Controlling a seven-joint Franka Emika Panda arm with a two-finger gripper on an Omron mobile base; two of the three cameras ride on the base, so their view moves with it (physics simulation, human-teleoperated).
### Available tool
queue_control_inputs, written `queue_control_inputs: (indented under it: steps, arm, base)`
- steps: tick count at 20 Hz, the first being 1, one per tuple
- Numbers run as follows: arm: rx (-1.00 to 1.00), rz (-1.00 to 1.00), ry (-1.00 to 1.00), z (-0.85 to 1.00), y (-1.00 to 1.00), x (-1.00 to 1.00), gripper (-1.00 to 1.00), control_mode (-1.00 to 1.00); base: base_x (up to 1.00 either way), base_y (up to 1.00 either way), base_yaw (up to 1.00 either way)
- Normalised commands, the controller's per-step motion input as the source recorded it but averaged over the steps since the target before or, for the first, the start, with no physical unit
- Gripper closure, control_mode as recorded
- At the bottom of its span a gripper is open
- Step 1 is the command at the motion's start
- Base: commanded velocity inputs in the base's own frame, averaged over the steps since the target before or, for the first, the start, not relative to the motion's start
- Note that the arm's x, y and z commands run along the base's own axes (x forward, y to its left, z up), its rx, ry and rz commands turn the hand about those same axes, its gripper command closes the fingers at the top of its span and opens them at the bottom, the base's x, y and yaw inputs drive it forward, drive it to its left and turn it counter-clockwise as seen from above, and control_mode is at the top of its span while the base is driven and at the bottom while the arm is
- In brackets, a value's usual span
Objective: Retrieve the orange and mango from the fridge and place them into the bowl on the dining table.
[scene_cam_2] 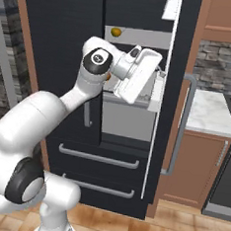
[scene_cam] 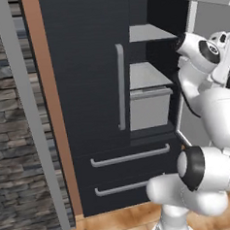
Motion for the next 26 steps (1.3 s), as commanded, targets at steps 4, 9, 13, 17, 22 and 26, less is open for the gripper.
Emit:
queue_control_inputs:
  steps: [4,9,13,17,22,26]
  arm:
    - [0.00,0.00,-0.23,0.50,0.79,-0.67,-1.00,-1.00]
    - [0.01,0.00,-0.18,0.14,1.00,-0.38,-1.00,-1.00]
    - [0.18,0.00,-0.22,-0.07,1.00,-0.26,-1.00,-1.00]
    - [0.41,-0.03,-0.45,-0.21,1.00,-0.44,-1.00,-1.00]
    - [0.58,-0.01,-0.43,-0.42,0.98,-0.67,-1.00,-1.00]
    - [0.62,0.07,-0.29,-0.53,0.62,-0.26,-1.00,-1.00]
  base:
    - [0.00,0.00,0.00]
    - [0.00,0.00,0.00]
    - [0.00,0.00,0.00]
    - [0.00,0.00,0.00]
    - [0.00,0.00,0.00]
    - [0.00,0.00,0.00]
